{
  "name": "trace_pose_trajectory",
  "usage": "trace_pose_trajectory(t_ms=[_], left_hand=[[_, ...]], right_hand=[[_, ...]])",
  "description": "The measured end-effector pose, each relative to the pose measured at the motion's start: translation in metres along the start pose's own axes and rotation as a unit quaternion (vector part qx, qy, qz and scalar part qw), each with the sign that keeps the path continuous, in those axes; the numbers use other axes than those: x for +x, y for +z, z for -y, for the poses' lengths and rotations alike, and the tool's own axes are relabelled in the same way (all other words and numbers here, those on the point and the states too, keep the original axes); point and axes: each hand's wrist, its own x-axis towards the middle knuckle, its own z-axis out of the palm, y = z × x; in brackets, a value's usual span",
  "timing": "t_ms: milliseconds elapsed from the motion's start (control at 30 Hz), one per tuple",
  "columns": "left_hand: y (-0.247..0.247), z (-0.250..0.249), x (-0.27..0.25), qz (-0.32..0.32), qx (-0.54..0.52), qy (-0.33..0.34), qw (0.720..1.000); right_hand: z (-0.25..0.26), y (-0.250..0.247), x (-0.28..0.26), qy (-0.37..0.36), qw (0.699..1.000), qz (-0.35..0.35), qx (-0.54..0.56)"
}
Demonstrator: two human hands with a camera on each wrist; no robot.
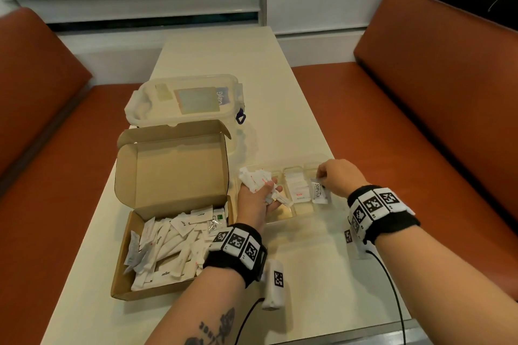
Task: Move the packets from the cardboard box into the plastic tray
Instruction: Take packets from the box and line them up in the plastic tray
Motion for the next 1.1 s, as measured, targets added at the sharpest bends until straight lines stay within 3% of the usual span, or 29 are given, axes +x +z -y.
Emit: trace_pose_trajectory(t_ms=[400,800,933,1100], left_hand=[[-0.001,0.001,-0.002,-0.013,0.011,-0.008,1.000],[-0.001,0.003,-0.002,0.012,0.044,-0.016,0.999],[-0.001,0.001,-0.002,0.015,0.035,-0.018,0.999],[-0.002,-0.002,-0.003,0.011,0.042,-0.004,0.999]], right_hand=[[-0.004,0.008,-0.005,-0.033,0.994,0.033,-0.102],[-0.001,0.017,-0.010,-0.065,0.989,-0.001,-0.132],[0.015,0.014,-0.017,-0.084,0.994,-0.066,0.005],[0.051,0.018,-0.035,-0.109,0.969,0.009,0.219]])
